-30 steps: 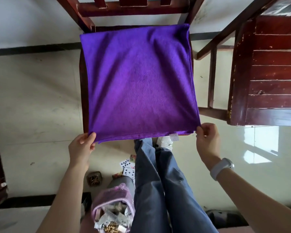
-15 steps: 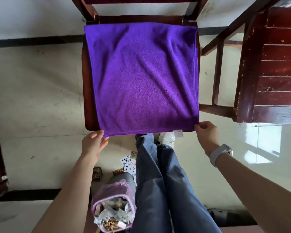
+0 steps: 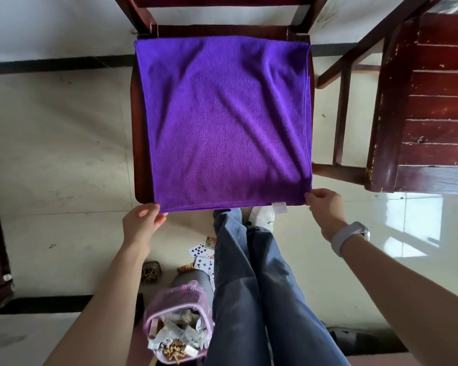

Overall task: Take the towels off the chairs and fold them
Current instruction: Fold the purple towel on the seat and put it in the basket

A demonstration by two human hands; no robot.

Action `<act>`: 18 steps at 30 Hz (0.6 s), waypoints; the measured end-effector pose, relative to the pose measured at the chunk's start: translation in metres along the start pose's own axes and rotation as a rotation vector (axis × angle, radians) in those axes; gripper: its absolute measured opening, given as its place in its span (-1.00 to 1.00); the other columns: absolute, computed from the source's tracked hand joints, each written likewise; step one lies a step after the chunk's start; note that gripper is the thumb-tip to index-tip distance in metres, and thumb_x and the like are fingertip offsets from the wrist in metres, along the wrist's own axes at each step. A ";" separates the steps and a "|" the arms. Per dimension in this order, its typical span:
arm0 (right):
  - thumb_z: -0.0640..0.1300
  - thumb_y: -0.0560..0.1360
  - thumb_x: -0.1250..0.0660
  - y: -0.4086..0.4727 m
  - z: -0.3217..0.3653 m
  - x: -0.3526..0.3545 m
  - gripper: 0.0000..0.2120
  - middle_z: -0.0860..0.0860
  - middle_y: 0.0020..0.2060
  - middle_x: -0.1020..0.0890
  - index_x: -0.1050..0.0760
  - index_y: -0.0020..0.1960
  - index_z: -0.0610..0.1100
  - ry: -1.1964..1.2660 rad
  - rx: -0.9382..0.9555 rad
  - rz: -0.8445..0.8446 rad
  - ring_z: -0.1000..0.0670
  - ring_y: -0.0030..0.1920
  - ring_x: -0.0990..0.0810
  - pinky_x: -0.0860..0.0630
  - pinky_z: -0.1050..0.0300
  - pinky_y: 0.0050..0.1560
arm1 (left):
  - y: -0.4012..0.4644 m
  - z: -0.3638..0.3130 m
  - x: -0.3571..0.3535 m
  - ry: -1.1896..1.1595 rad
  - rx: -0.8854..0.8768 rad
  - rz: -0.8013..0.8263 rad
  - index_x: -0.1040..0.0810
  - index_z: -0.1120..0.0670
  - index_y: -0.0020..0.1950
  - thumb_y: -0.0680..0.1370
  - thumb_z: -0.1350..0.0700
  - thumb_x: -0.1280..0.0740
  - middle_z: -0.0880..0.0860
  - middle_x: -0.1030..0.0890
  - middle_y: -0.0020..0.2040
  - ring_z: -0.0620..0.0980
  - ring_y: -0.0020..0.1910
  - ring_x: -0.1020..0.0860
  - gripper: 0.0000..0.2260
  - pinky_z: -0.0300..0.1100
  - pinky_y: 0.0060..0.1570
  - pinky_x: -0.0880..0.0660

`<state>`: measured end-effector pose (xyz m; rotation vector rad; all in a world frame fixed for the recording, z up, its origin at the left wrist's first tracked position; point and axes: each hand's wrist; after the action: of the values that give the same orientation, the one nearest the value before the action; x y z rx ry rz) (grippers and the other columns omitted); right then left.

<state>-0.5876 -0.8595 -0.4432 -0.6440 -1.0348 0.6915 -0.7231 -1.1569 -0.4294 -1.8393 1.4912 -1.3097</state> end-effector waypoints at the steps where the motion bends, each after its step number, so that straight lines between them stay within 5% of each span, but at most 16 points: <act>1: -0.30 0.43 -0.26 0.001 -0.001 0.004 -0.82 -0.14 -0.35 -0.45 -0.49 -0.15 -0.46 0.035 -0.020 0.002 -0.04 -0.27 -0.37 -0.31 0.10 -0.23 | -0.003 -0.002 0.001 -0.026 0.003 0.000 -0.46 0.19 -0.21 0.53 0.31 -0.26 0.11 -0.53 -0.18 -0.04 -0.24 -0.56 -0.87 -0.22 0.01 -0.53; 7: -0.40 0.50 -0.21 -0.011 0.011 0.037 -0.79 -0.08 -0.32 -0.50 -0.49 -0.24 -0.19 0.406 -0.082 0.105 0.04 -0.29 -0.48 -0.53 0.45 -0.31 | -0.028 -0.020 0.015 -0.139 -0.049 0.017 -0.46 0.20 -0.18 0.54 0.30 -0.25 0.12 -0.51 -0.11 -0.01 -0.18 -0.55 -0.89 -0.16 0.11 -0.46; 10: -0.40 0.51 -0.18 -0.025 0.026 0.054 -0.80 -0.09 -0.32 -0.49 -0.48 -0.22 -0.21 0.452 -0.022 0.141 0.07 -0.31 -0.49 -0.51 0.46 -0.33 | -0.047 -0.038 0.020 -0.174 -0.121 0.009 -0.47 0.18 -0.18 0.54 0.31 -0.25 0.14 -0.49 -0.11 0.00 -0.19 -0.53 -0.89 -0.28 -0.10 -0.58; 12: -0.40 0.51 -0.18 -0.035 0.040 0.067 -0.86 -0.09 -0.34 -0.47 -0.46 -0.17 -0.25 0.496 0.018 0.158 0.14 -0.42 -0.52 -0.50 0.43 -0.38 | -0.062 -0.054 0.024 -0.180 -0.185 -0.005 -0.46 0.13 -0.17 0.54 0.31 -0.26 0.12 -0.50 -0.16 0.00 -0.23 -0.52 -0.88 -0.37 -0.27 -0.57; 15: -0.43 0.48 -0.18 -0.049 0.063 0.089 -0.79 -0.07 -0.34 -0.46 -0.39 -0.16 -0.13 0.533 0.082 0.156 0.08 -0.47 -0.51 -0.48 0.33 -0.43 | -0.086 -0.081 0.031 -0.177 -0.293 0.015 -0.43 0.02 -0.14 0.54 0.30 -0.26 0.10 -0.54 -0.25 -0.05 -0.30 -0.55 -0.82 -0.34 -0.26 -0.56; 18: -0.46 0.47 -0.11 -0.066 0.090 0.111 -0.69 -0.10 -0.38 -0.41 -0.43 -0.28 -0.13 0.493 0.199 0.195 -0.10 -0.36 -0.46 -0.51 0.10 -0.22 | -0.111 -0.110 0.036 -0.166 -0.402 0.084 -0.46 0.04 -0.17 0.56 0.33 -0.20 0.06 -0.53 -0.32 -0.20 -0.45 -0.52 -0.78 -0.38 -0.30 -0.55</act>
<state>-0.6178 -0.8018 -0.2996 -0.7008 -0.4457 0.7460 -0.7615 -1.1287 -0.2762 -2.0403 1.8137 -0.8370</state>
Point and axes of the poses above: each hand's wrist, its own y-axis towards the middle knuckle, its own x-axis out of the back of the hand, z = x × y
